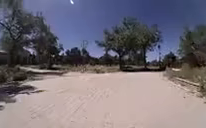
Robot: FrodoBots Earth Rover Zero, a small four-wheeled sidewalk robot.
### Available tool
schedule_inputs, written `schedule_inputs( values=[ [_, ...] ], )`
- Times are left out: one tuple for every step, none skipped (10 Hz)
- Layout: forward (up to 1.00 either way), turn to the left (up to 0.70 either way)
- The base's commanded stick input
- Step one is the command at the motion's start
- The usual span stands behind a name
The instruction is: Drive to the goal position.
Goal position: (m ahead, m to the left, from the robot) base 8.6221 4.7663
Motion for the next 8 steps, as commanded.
schedule_inputs(
  values=[
    [1.00, 0.00],
    [1.00, 0.00],
    [1.00, 0.00],
    [1.00, 0.00],
    [1.00, 0.00],
    [1.00, 0.00],
    [1.00, 0.00],
    [1.00, 0.00]
  ],
)
